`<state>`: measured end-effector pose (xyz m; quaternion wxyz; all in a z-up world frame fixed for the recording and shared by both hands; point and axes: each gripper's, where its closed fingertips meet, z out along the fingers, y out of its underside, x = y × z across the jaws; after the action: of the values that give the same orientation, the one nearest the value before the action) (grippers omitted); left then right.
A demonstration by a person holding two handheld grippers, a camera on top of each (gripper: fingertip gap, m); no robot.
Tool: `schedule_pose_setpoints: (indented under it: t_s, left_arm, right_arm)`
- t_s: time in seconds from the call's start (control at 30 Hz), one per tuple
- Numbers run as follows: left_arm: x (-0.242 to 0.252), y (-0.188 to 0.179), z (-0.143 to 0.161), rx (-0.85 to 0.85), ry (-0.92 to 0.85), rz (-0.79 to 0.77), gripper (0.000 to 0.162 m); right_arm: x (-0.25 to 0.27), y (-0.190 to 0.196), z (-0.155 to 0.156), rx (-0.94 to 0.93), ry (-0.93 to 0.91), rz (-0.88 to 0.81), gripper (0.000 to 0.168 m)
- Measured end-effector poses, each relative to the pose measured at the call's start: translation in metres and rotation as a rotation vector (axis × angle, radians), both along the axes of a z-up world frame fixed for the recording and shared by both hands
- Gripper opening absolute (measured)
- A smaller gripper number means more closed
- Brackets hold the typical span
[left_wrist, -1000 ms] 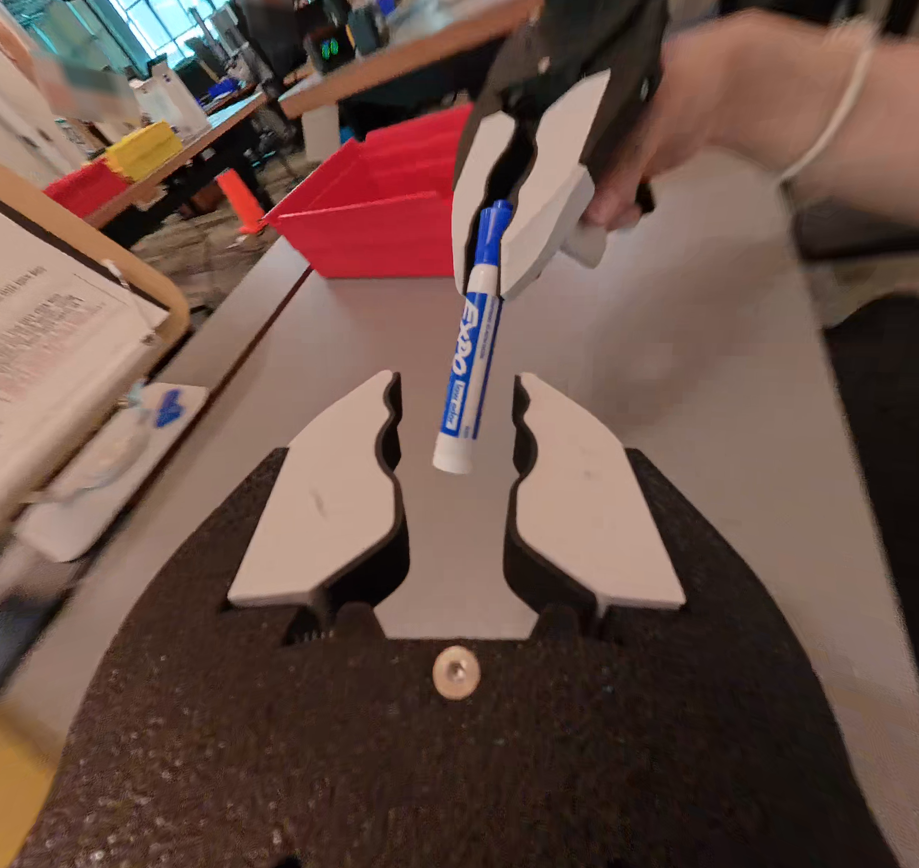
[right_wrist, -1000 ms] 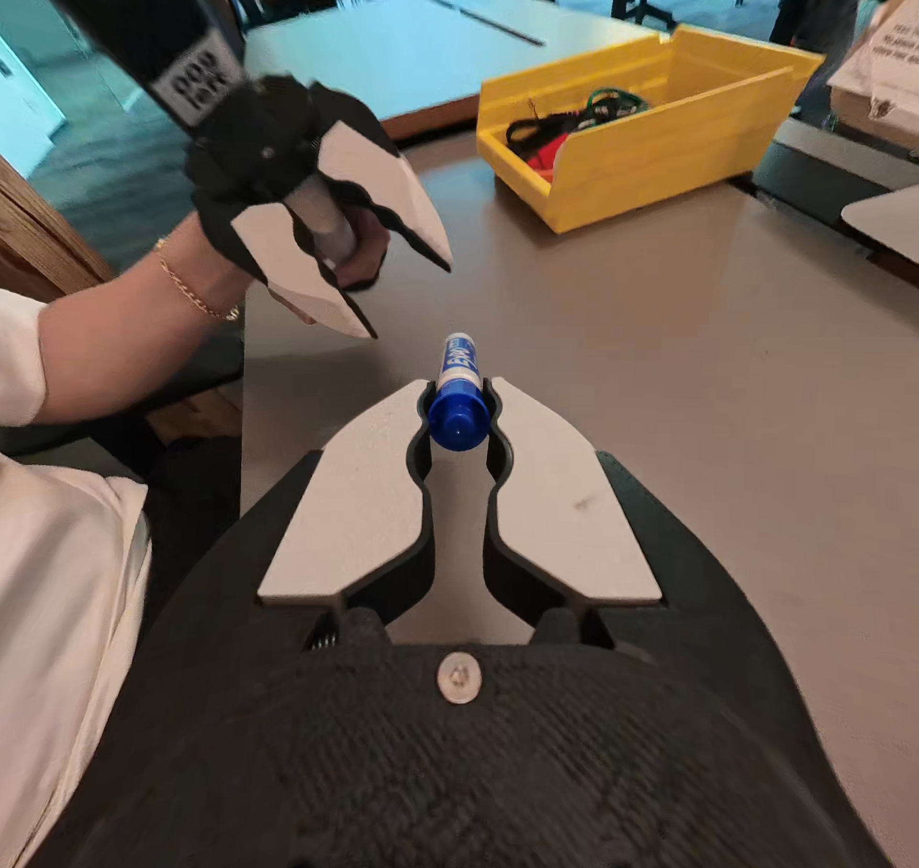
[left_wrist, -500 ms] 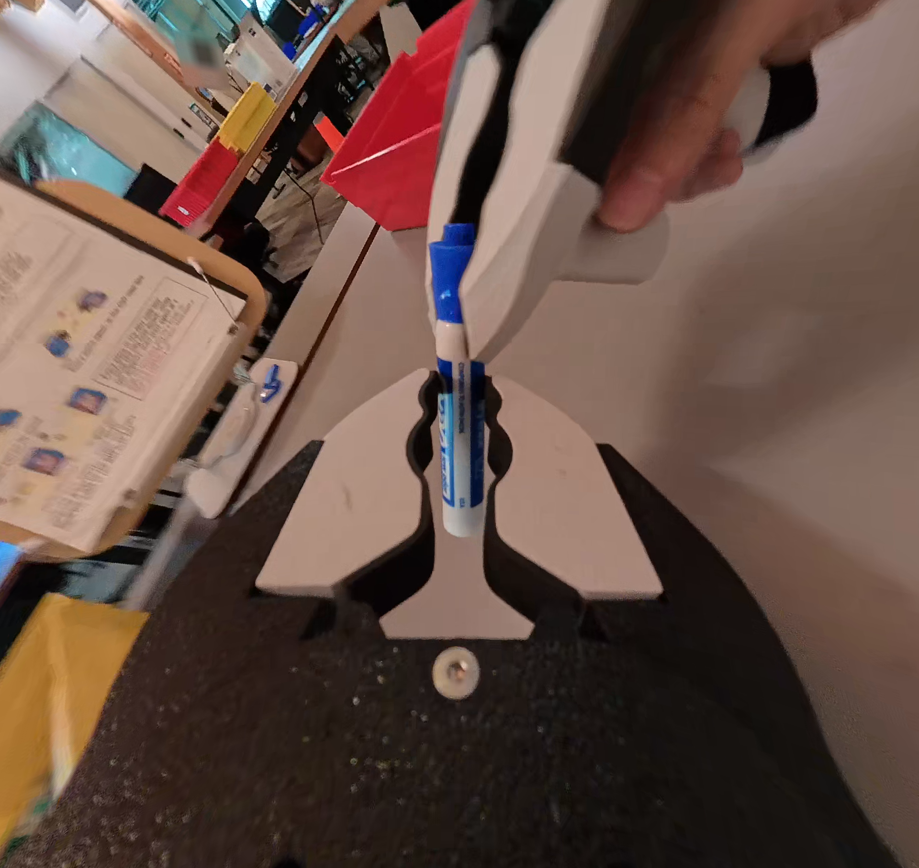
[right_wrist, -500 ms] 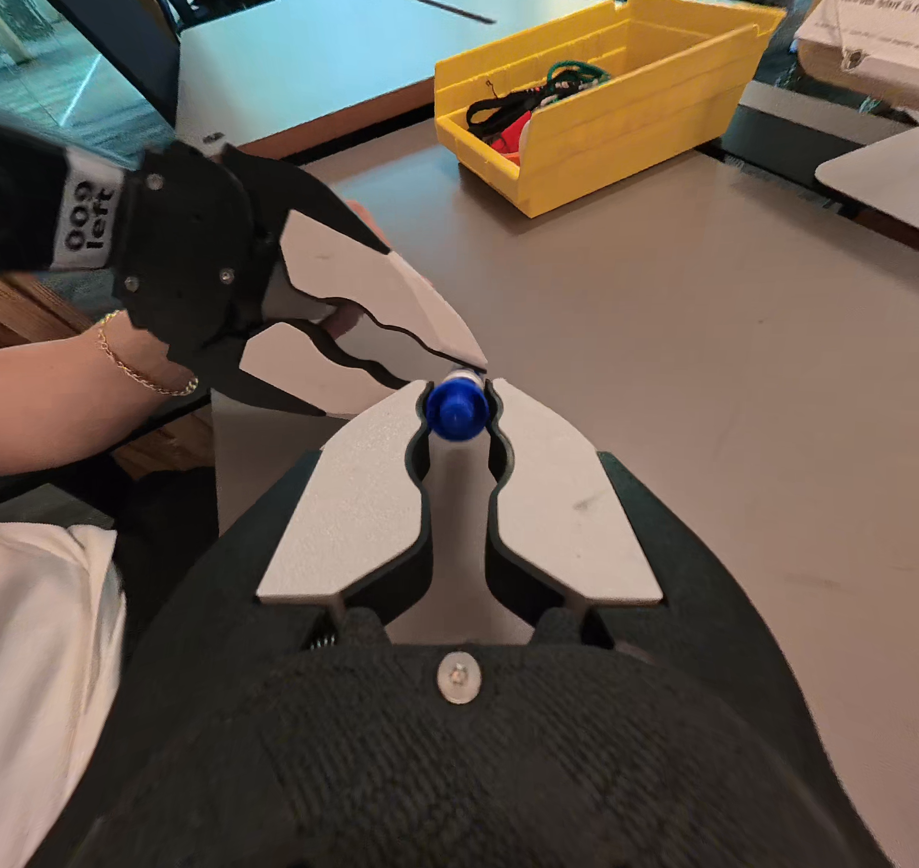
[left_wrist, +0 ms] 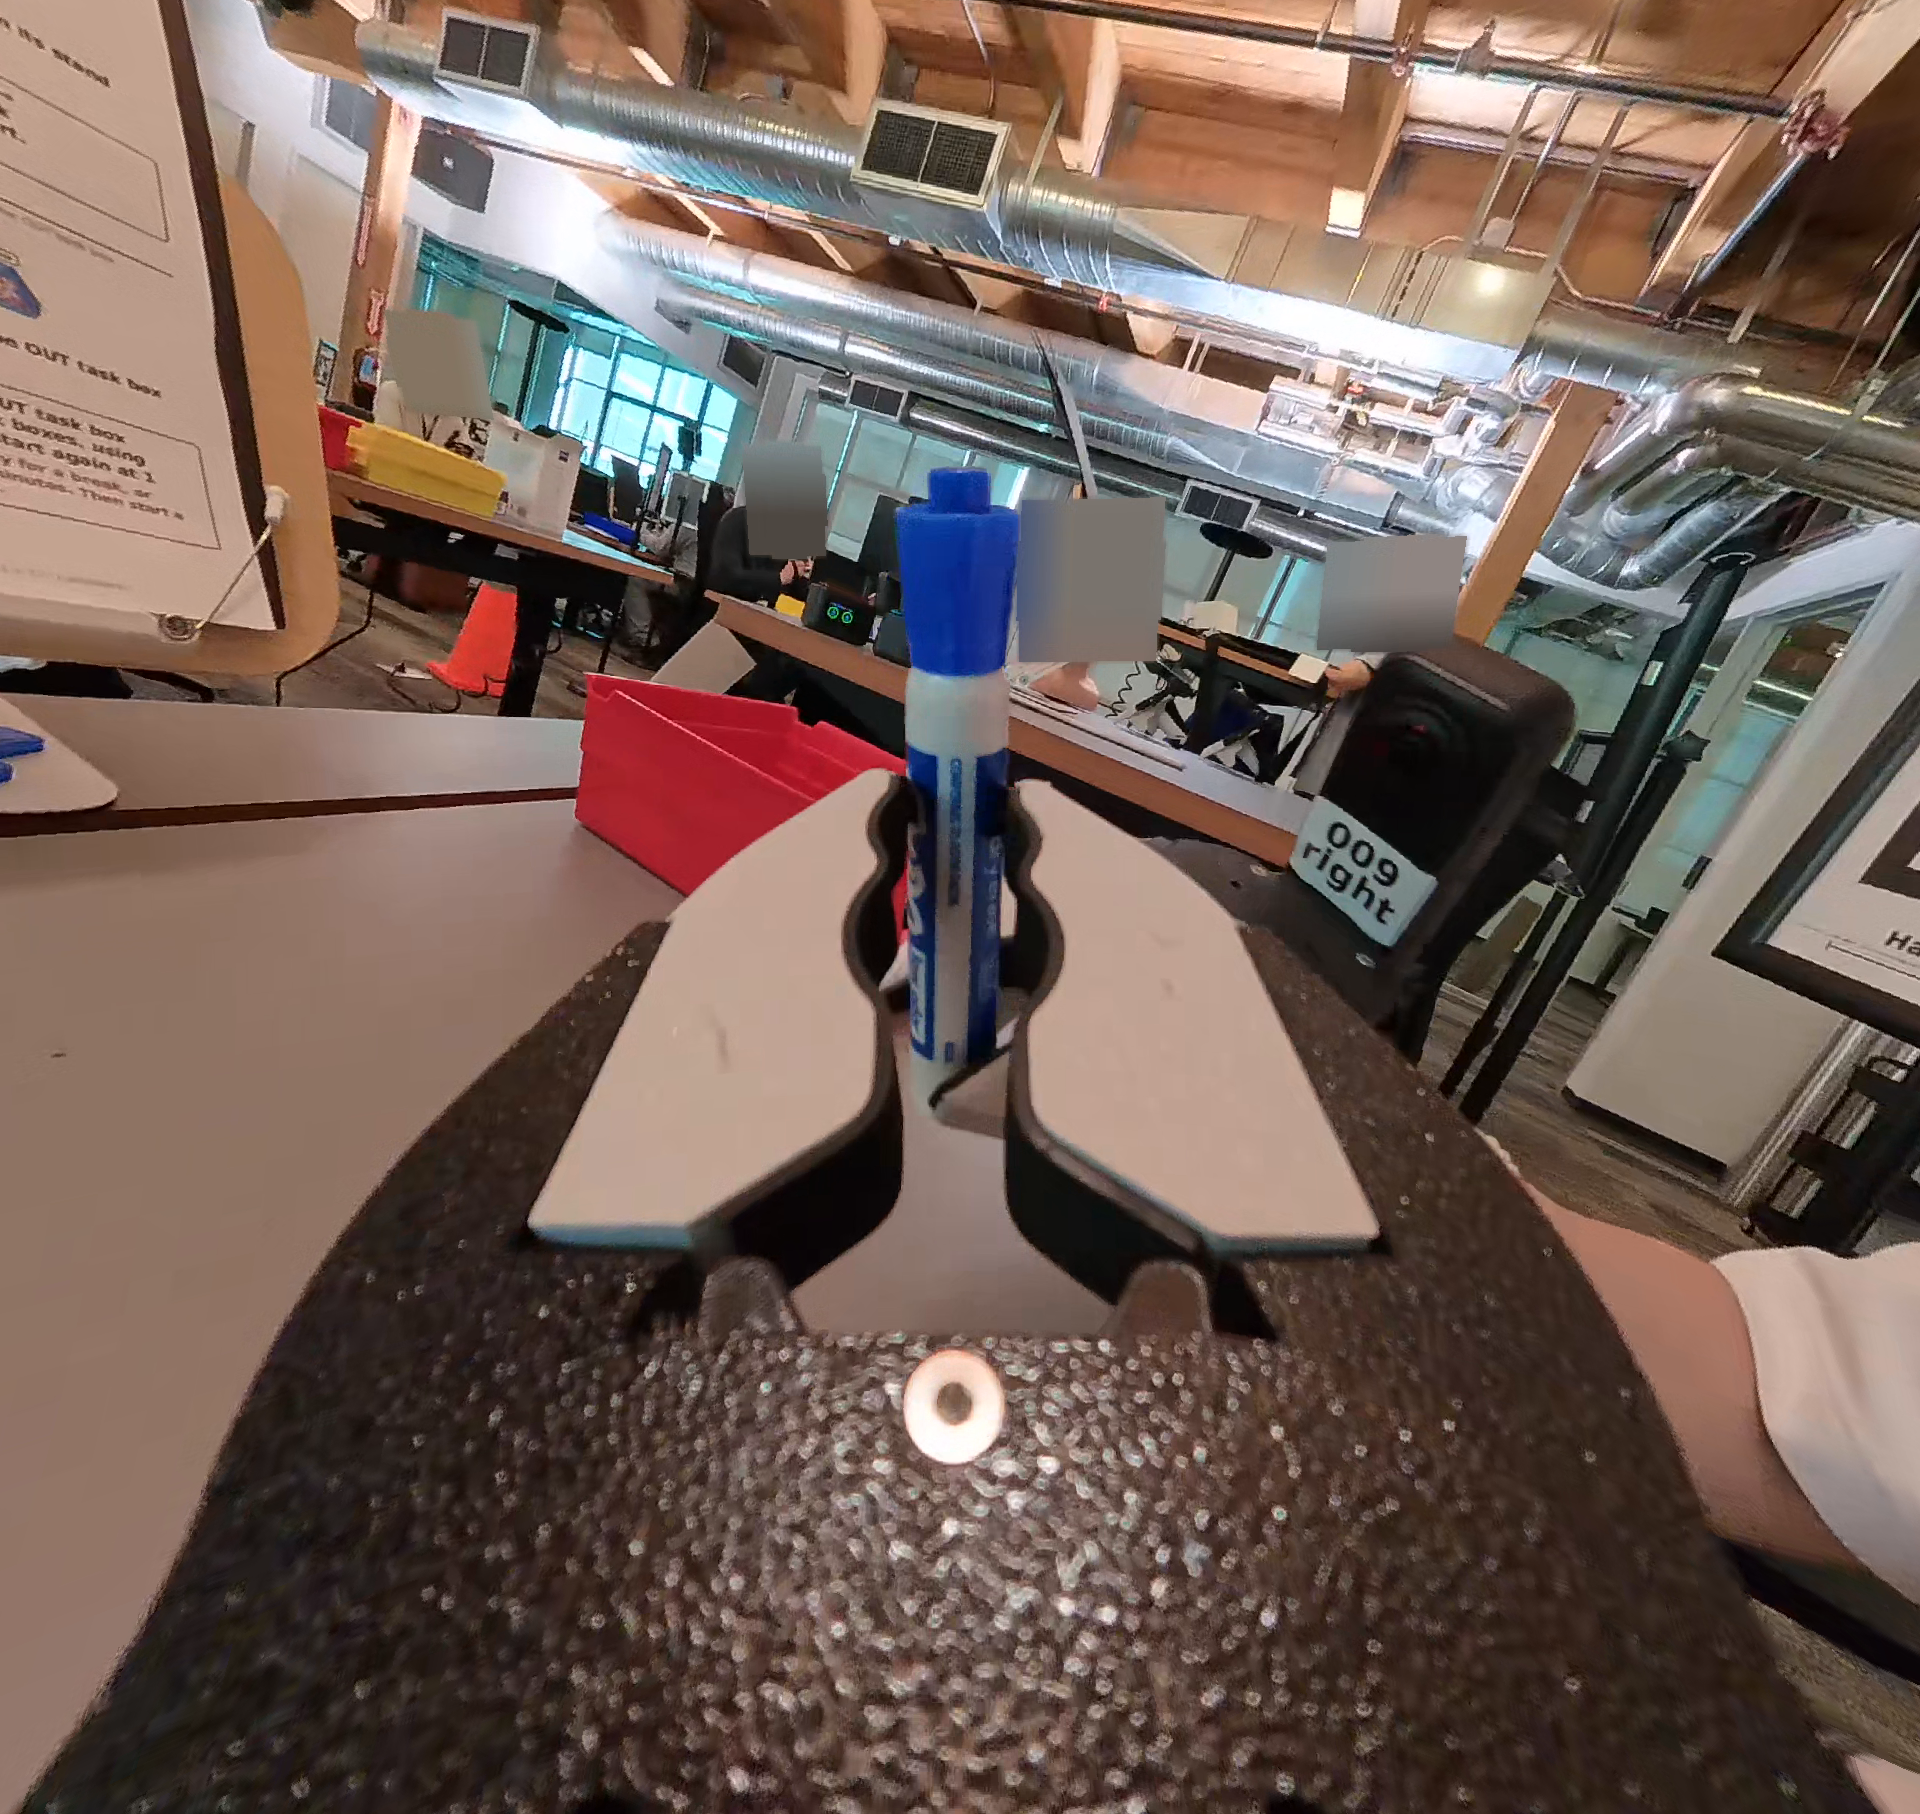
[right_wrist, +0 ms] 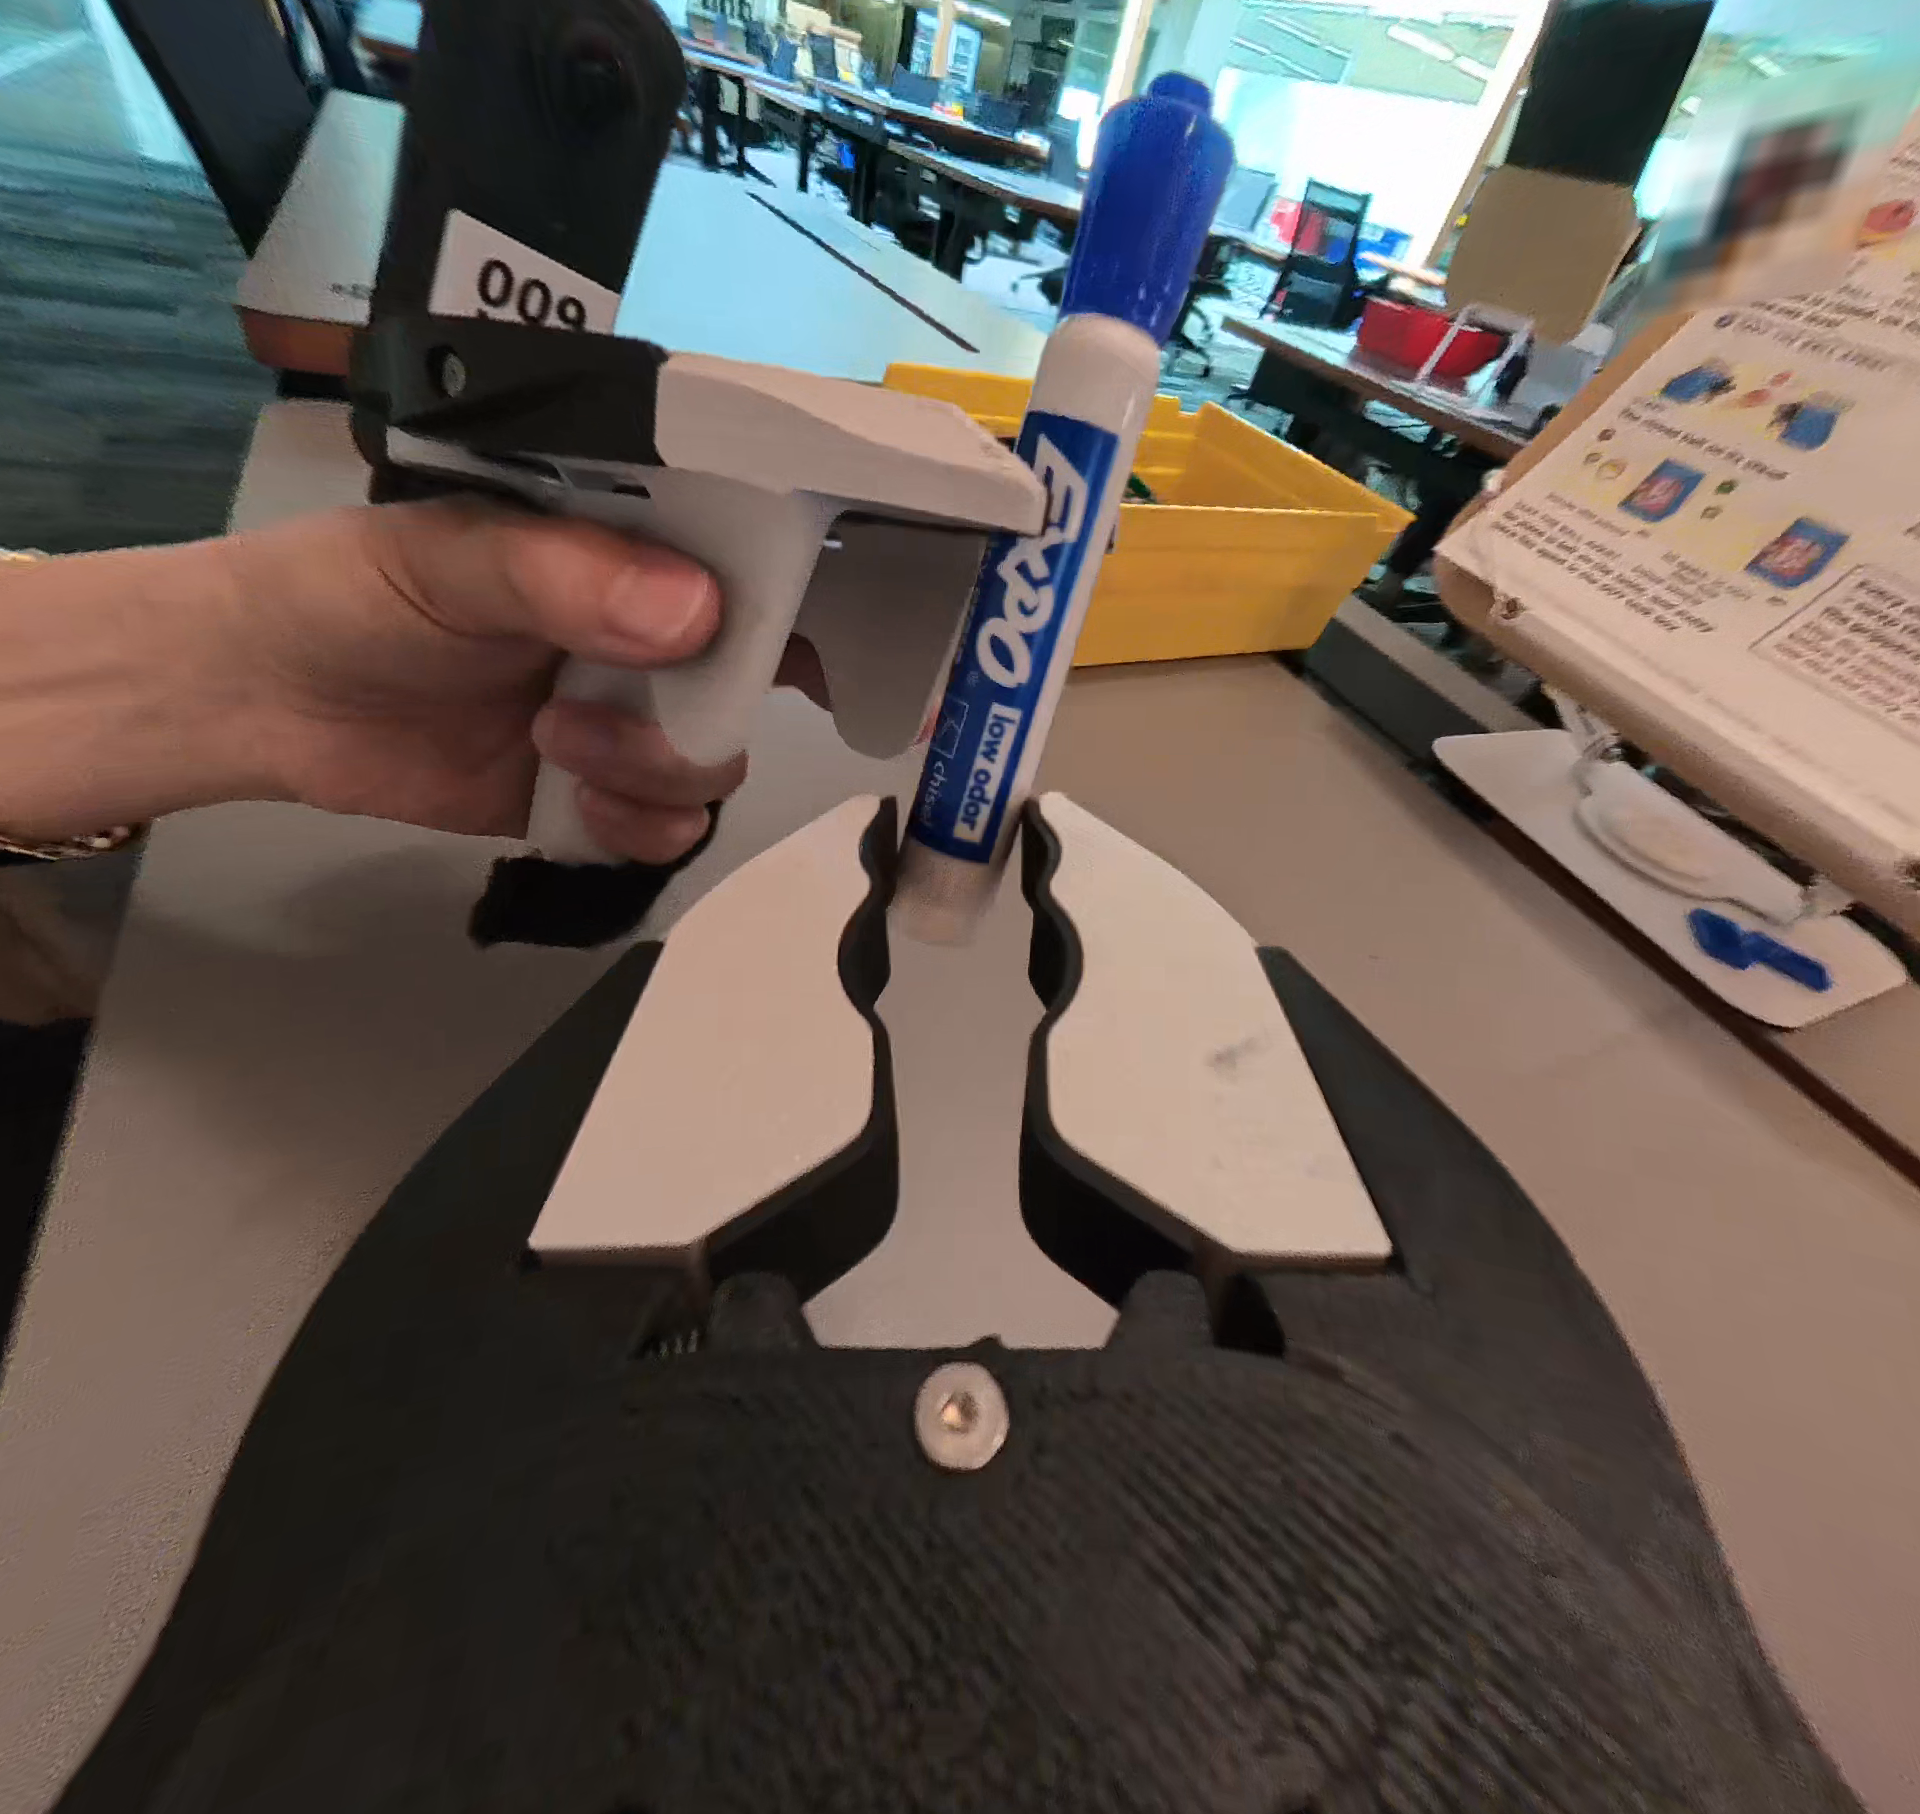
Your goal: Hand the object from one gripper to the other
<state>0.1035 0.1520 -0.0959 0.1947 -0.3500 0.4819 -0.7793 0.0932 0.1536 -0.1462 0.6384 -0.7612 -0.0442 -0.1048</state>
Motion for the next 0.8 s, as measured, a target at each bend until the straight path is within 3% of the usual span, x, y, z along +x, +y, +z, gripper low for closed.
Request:
schedule_pose_setpoints:
  t_s: [0.2,0.37,0.43,0.63,0.8]
  left_arm:
    - [-0.002,0.002,-0.007,0.134,0.037,-0.034,0.019]
    - [-0.012,0.006,-0.027,0.418,0.153,-0.106,0.049]
    - [-0.014,0.009,-0.029,0.485,0.165,-0.088,0.051]
    - [-0.021,-0.002,-0.041,0.510,0.266,-0.170,0.043]
    - [-0.021,-0.001,-0.051,0.487,0.354,-0.192,0.021]
  right_arm:
    - [0.021,-0.013,0.003,-0.099,-0.261,-0.120,0.020]
    - [0.042,-0.033,0.014,-0.228,-0.674,-0.244,0.019]
    - [0.040,-0.034,0.012,-0.260,-0.803,-0.223,0.019]
    - [0.032,-0.029,0.005,-0.330,-1.042,-0.192,0.019]
    - [0.033,-0.028,0.004,-0.371,-1.185,-0.208,0.019]
